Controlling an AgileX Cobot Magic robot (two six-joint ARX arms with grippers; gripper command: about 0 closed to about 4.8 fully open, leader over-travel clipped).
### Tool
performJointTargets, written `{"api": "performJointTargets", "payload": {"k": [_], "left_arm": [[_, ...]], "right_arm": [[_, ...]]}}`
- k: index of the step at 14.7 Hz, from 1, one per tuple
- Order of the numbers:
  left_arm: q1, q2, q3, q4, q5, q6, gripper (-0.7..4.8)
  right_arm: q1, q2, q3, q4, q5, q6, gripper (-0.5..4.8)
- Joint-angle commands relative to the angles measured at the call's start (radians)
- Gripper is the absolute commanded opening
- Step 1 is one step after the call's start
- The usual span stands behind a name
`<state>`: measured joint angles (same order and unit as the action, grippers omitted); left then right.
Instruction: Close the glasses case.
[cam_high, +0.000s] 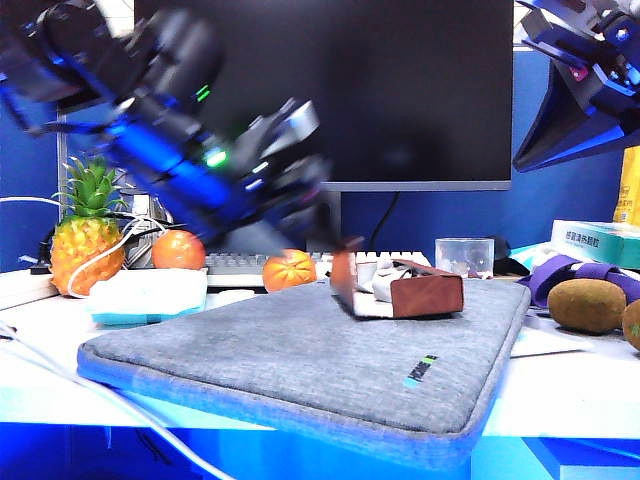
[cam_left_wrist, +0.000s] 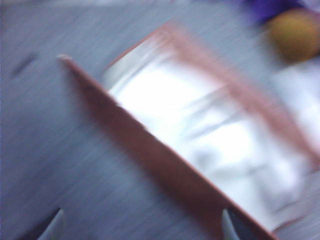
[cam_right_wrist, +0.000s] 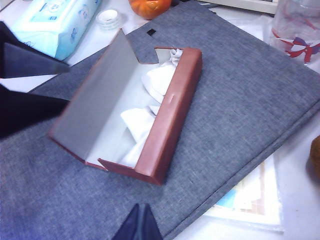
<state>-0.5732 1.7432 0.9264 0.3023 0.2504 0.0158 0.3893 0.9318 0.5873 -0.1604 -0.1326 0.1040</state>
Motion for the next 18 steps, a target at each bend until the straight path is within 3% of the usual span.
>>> {"api": "performJointTargets", "payload": {"k": [1, 5, 7, 8, 9, 10, 11, 13, 15, 18], "left_arm": [[-0.078, 0.051, 0.105, 0.055, 0.047, -0.016, 4.17], [-0.120, 0.092, 0.286, -0.023, 0.023, -0.017, 4.17], [-0.113, 0.071, 0.346, -0.185, -0.051, 0.006, 4.17], [-0.112, 0.045, 0.369, -0.304, -0.161, 0.100, 4.17], [-0.112, 0.017, 0.380, -0.409, -0.362, 0.183, 4.17], [-0.111, 0.002, 0.381, -0.464, -0.510, 0.220, 4.18], [-0.102, -0.010, 0.381, -0.515, -0.595, 0.223, 4.17], [-0.090, -0.010, 0.380, -0.594, -0.600, 0.216, 4.18], [-0.088, 0.007, 0.380, -0.607, -0.514, 0.220, 4.18], [-0.088, 0.053, 0.381, -0.593, -0.478, 0.220, 4.18]], "right_arm": [[0.001, -0.002, 0.004, 0.008, 0.000, -0.004, -0.01], [0.000, -0.002, 0.004, 0.002, 0.000, -0.004, -0.01], [0.000, -0.002, 0.005, -0.007, 0.000, -0.004, -0.01], [0.000, -0.002, 0.005, -0.015, -0.004, -0.004, -0.01], [0.000, -0.002, 0.004, -0.024, -0.003, -0.004, -0.01], [0.000, -0.002, 0.004, -0.028, -0.003, -0.005, -0.01], [0.000, -0.002, 0.004, -0.028, -0.003, -0.008, -0.01], [0.000, -0.002, 0.004, -0.031, -0.003, -0.008, -0.01], [0.000, -0.002, 0.004, -0.030, -0.003, -0.030, -0.01], [0.000, -0.002, 0.004, -0.030, -0.003, -0.030, -0.01]]}}
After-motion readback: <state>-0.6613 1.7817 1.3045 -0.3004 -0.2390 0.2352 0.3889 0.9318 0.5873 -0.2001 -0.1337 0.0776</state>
